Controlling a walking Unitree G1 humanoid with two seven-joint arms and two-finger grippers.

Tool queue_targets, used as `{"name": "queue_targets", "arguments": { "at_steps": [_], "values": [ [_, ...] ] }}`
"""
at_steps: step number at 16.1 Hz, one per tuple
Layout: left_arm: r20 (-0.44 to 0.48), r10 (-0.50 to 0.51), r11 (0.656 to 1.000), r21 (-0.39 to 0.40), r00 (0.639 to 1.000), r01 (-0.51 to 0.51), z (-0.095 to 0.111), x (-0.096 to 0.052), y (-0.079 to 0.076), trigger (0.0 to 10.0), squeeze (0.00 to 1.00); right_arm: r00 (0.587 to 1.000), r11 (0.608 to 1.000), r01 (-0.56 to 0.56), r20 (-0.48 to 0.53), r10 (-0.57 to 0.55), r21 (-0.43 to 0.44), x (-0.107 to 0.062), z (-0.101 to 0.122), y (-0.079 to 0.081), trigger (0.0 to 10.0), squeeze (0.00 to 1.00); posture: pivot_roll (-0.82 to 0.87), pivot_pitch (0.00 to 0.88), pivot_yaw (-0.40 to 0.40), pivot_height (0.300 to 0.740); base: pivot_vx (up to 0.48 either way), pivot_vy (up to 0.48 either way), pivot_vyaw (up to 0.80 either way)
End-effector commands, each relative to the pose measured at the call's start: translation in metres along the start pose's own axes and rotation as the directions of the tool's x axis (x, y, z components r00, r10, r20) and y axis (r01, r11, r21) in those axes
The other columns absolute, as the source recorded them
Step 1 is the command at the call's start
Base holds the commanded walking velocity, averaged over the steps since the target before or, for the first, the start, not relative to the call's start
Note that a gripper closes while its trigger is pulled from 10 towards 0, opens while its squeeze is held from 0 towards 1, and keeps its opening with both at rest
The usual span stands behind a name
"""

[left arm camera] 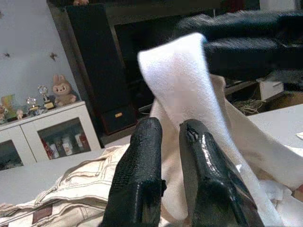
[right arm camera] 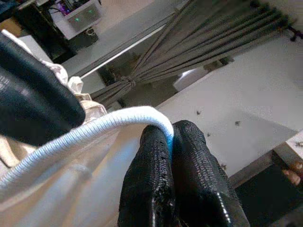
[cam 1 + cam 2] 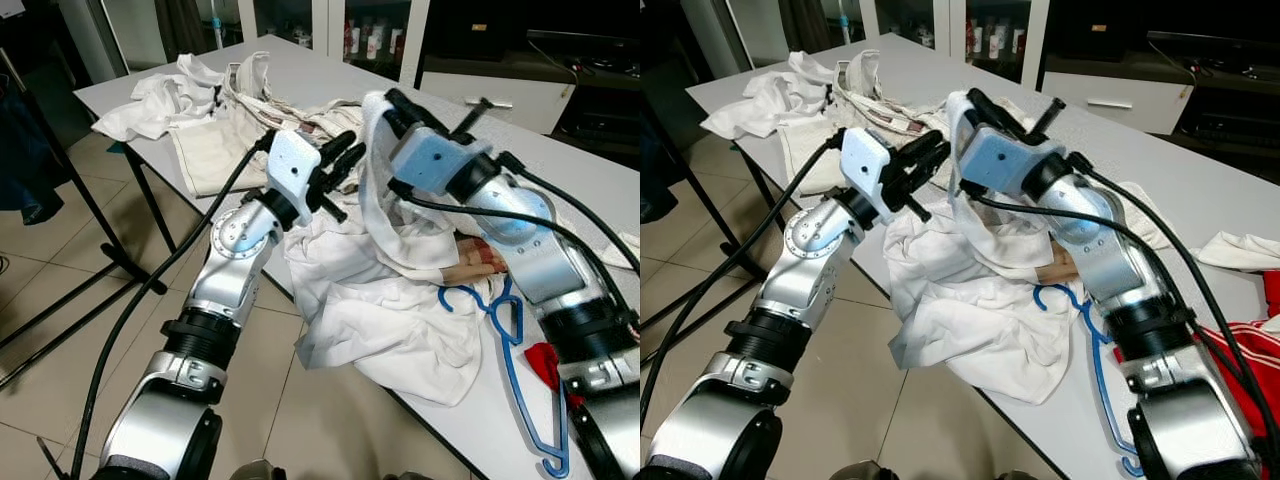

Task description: Hang hanger

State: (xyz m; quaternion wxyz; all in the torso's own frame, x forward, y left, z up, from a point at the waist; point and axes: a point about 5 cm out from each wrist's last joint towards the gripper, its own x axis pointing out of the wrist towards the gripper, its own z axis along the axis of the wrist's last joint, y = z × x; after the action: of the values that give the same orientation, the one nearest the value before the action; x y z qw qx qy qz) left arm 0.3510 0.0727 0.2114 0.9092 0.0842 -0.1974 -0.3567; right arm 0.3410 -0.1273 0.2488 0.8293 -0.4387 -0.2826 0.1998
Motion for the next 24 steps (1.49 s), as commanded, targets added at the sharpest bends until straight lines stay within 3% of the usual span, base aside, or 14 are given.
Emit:
{"name": "queue_targets", "arguments": {
  "at_steps": [1, 4, 7, 8, 9, 10, 13, 14, 15, 19, 23, 24],
  "values": [
    [-0.002, -0.004, 1.0, -0.002, 1.0, 0.004, 0.001, 0.0, 0.0, 10.0, 0.0, 0.999, 0.999, 0.041, 0.002, -0.041, -0.005, -0.006, -0.002, -0.008, 0.0, 0.0, -0.01, 0.0, 0.04, 0.723, 0.0, 0.0, 0.0],
    [-0.018, -0.002, 0.997, -0.073, 1.0, 0.001, -0.002, 0.001, -0.004, 10.0, 0.0, 0.997, 0.996, 0.07, -0.025, -0.071, -0.056, -0.014, -0.004, -0.008, 0.0, 0.0, -0.02, 0.0, 0.042, 0.723, 0.0, 0.0, 0.0],
    [-0.021, -0.02, 0.996, -0.091, 1.0, 0.018, -0.003, 0.006, -0.016, 10.0, 0.0, 0.992, 0.991, 0.119, -0.033, -0.122, -0.063, -0.008, 0.002, -0.009, 0.0, 0.0, -0.02, 0.0, 0.046, 0.723, 0.0, 0.0, 0.0],
    [-0.012, -0.032, 0.993, -0.111, 0.999, 0.03, -0.003, 0.007, -0.021, 10.0, 0.0, 0.981, 0.983, 0.175, -0.081, -0.179, -0.056, -0.004, -0.002, -0.013, 0.0, 0.0, -0.02, 0.0, 0.046, 0.723, 0.0, 0.0, 0.0],
    [0.013, -0.056, 0.99, -0.131, 0.998, 0.057, -0.001, 0.007, -0.026, 10.0, 1.0, 0.968, 0.975, 0.213, -0.121, -0.219, -0.056, 0.0, -0.006, -0.017, 0.0, 0.0, -0.02, 0.0, 0.046, 0.723, 0.0, 0.0, 0.0],
    [0.027, -0.099, 0.988, -0.119, 0.995, 0.102, 0.001, 0.005, -0.032, 10.0, 1.0, 0.96, 0.97, 0.238, -0.139, -0.243, -0.054, 0.002, -0.008, -0.021, 0.0, 0.0, -0.02, 0.0, 0.046, 0.723, 0.0, 0.0, 0.0],
    [-0.017, -0.077, 0.996, -0.043, 0.997, 0.076, -0.003, 0.003, -0.03, 10.0, 1.0, 0.951, 0.965, 0.256, -0.165, -0.261, -0.049, 0.004, -0.008, -0.02, 0.0, 0.0, 0.0, 0.0, 0.04, 0.723, 0.0, 0.0, 0.0],
    [-0.03, -0.055, 0.998, -0.022, 0.998, 0.055, -0.004, 0.003, -0.028, 10.0, 0.31, 0.949, 0.966, 0.257, -0.182, -0.26, -0.039, 0.004, -0.01, -0.018, 0.0, 0.0, 0.0, 0.0, 0.038, 0.723, 0.0, 0.0, 0.0],
    [-0.041, -0.03, 1.0, 0.003, 0.999, 0.03, -0.004, 0.002, -0.026, 10.0, 0.0, 0.948, 0.966, 0.257, -0.189, -0.258, -0.032, 0.004, -0.011, -0.016, 0.0, 0.0, 0.0, 0.0, 0.037, 0.723, 0.0, 0.0, 0.0],
    [-0.054, 0.005, 1.0, 0.02, 0.999, -0.004, -0.006, 0.004, -0.02, 10.0, 0.0, 0.949, 0.965, 0.26, -0.18, -0.259, -0.019, 0.002, -0.006, -0.015, 0.0, 0.0, 0.0, 0.0, 0.037, 0.723, 0.0, 0.0, 0.0],
    [-0.057, -0.011, 1.0, -0.023, 0.998, 0.01, -0.007, 0.008, -0.023, 10.0, 0.0, 0.962, 0.967, 0.255, -0.112, -0.251, 0.026, 0.005, 0.019, -0.006, 0.0, 0.0, -0.02, 0.0, 0.038, 0.723, 0.0, 0.0, 0.0],
    [-0.036, -0.057, 0.997, -0.059, 0.998, 0.055, -0.005, 0.008, -0.029, 10.0, 0.0, 0.96, 0.965, 0.26, -0.112, -0.256, 0.028, 0.006, 0.02, -0.005, 0.0, 0.0, -0.02, 0.0, 0.038, 0.723, 0.0, 0.0, 0.0]
  ]
}}
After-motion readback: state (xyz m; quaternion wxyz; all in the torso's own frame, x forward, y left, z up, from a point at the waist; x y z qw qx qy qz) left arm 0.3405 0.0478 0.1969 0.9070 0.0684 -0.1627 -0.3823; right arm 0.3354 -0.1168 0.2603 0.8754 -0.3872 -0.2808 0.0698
